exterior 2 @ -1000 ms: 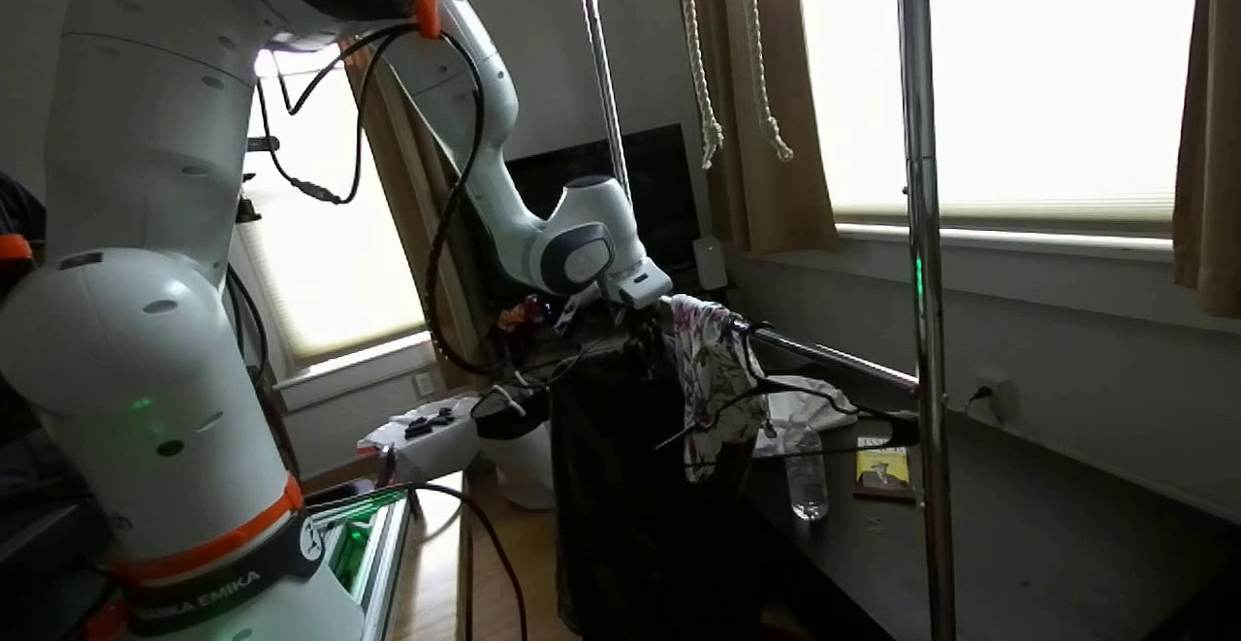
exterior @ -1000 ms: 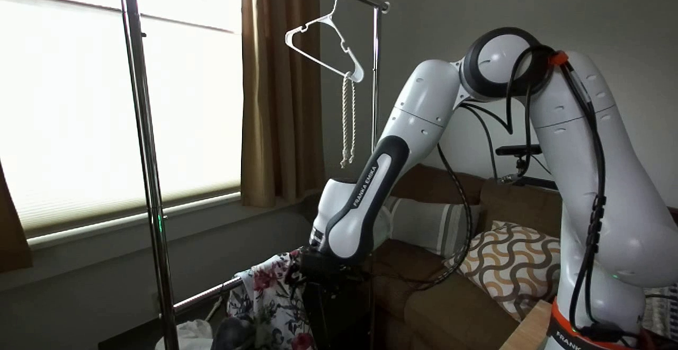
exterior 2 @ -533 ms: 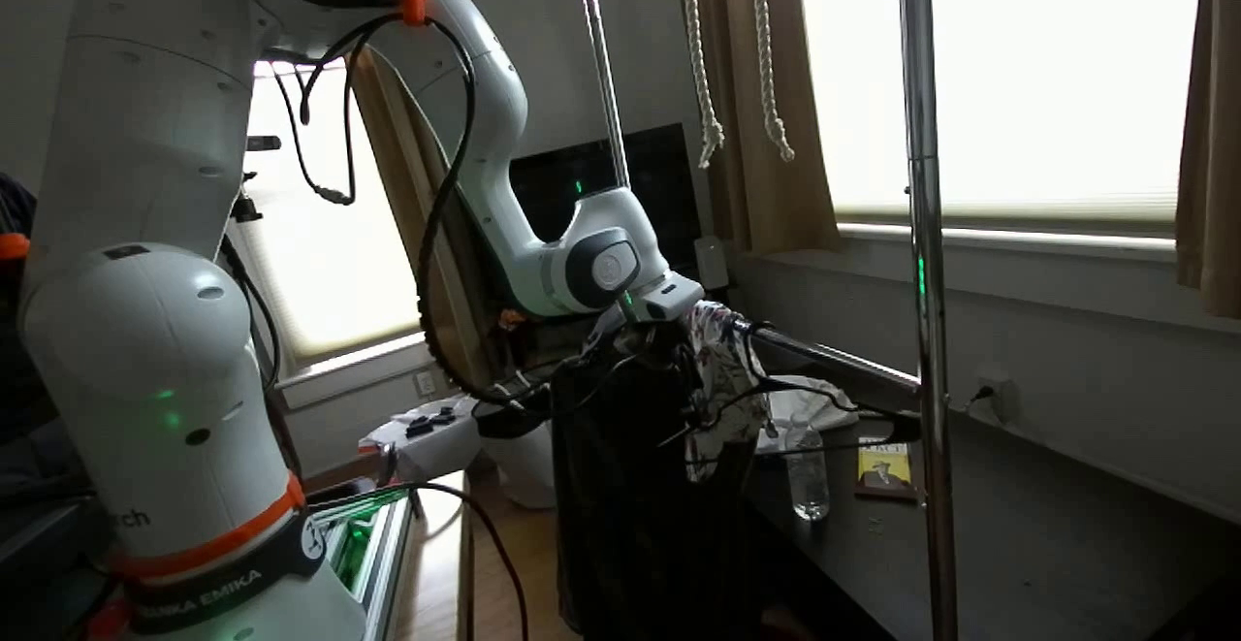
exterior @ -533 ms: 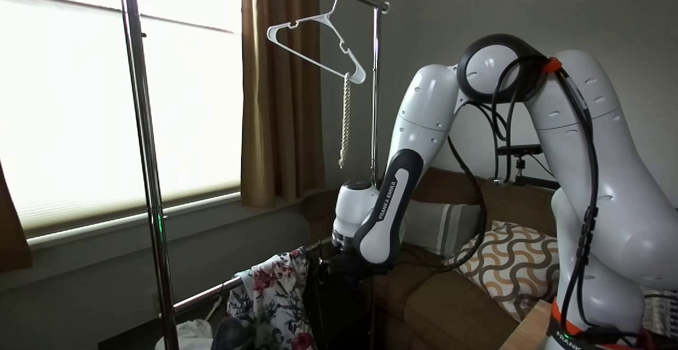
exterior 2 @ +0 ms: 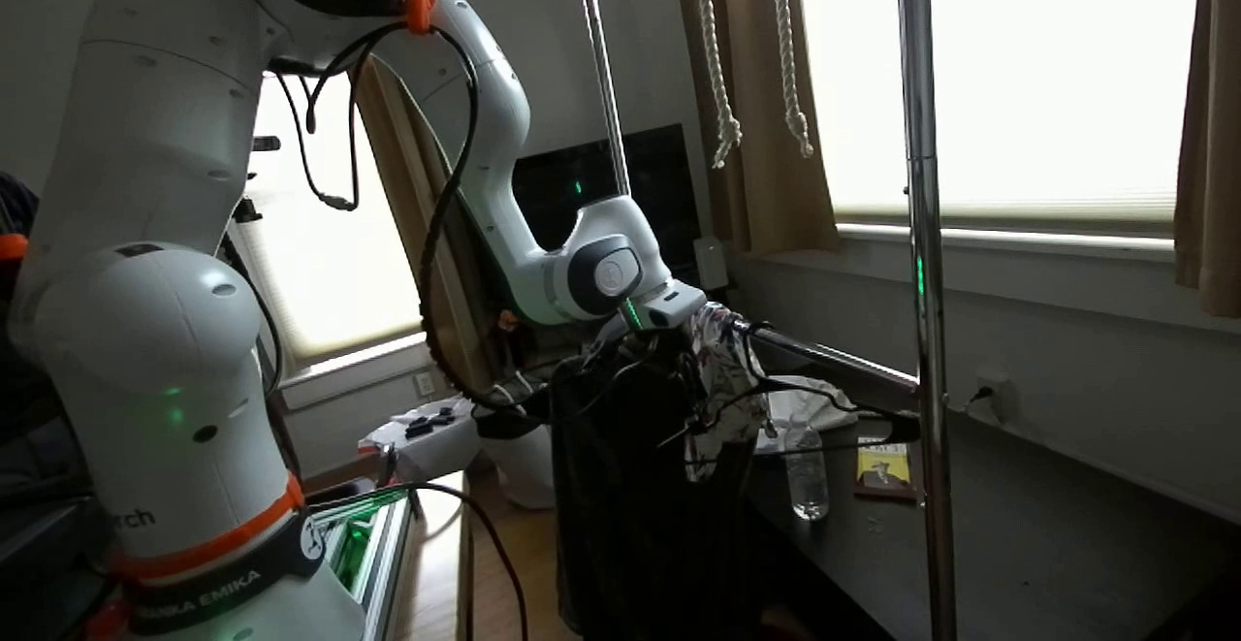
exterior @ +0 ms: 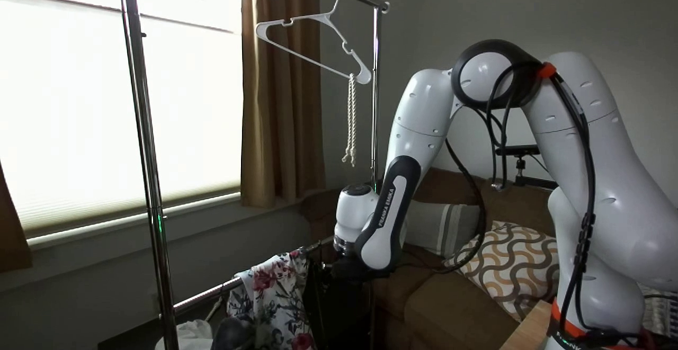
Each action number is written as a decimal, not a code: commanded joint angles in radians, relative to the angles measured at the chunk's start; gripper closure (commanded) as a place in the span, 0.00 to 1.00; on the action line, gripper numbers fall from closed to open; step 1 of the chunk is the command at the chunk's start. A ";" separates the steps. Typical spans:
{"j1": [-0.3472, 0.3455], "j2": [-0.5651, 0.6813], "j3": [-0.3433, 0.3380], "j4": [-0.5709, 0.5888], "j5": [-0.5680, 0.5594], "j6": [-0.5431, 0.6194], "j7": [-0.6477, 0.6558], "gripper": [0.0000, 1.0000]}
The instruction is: Pick up the black coat hanger and hang it on the top rail
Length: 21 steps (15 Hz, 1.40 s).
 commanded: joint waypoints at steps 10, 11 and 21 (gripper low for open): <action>-0.044 0.092 0.186 0.055 0.164 0.007 -0.052 0.00; -0.037 0.102 0.182 0.069 0.166 0.008 -0.046 0.00; -0.046 0.092 0.189 0.091 0.183 -0.002 -0.061 0.00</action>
